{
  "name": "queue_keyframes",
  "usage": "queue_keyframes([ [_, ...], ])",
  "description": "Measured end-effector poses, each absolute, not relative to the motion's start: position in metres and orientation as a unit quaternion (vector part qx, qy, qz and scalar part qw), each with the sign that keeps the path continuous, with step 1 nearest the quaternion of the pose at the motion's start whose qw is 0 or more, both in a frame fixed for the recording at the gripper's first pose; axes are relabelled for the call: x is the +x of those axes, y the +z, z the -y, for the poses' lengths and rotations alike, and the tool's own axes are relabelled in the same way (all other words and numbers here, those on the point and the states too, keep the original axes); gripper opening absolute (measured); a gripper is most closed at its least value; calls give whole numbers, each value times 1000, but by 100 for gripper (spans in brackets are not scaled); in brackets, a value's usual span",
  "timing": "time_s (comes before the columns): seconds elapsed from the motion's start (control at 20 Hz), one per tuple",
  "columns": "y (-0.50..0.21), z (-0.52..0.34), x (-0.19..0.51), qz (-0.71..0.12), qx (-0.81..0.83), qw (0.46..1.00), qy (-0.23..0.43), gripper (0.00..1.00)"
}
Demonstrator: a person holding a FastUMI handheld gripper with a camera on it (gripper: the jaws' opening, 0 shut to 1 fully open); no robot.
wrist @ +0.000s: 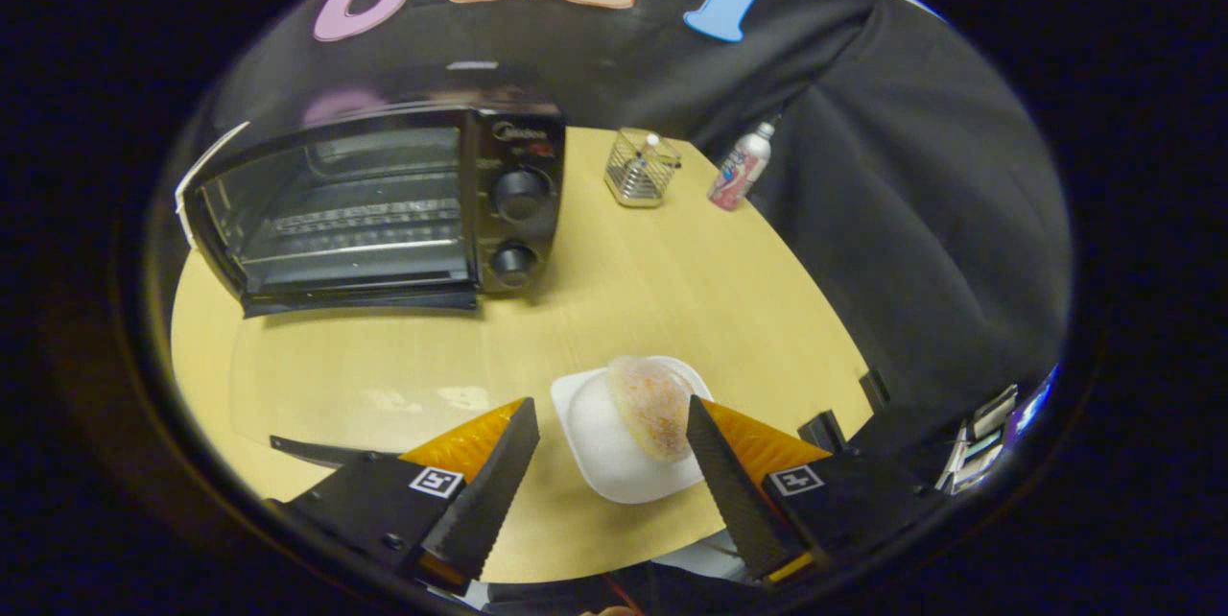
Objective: Open the toaster oven, put the food inside, and close the toaster oven door.
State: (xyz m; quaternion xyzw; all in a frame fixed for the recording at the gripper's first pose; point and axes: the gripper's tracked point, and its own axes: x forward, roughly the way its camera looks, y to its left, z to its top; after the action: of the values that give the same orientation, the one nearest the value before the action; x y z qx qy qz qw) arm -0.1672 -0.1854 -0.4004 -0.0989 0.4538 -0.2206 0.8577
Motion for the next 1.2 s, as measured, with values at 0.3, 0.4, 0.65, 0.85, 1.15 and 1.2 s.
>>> queue_keyframes([
  [0.3,-437,234,-176,-500,-91,826,-245,99],
  [0.4,-446,243,-178,-509,-91,820,-245,99],
  [0.65,-470,252,-177,-527,-71,813,-238,97],
  [0.85,-481,257,-176,-530,-69,813,-231,91],
  [1.15,-487,263,-174,-528,-27,813,-243,81],
  [1.2,-485,265,-173,-527,-25,813,-249,78],
])
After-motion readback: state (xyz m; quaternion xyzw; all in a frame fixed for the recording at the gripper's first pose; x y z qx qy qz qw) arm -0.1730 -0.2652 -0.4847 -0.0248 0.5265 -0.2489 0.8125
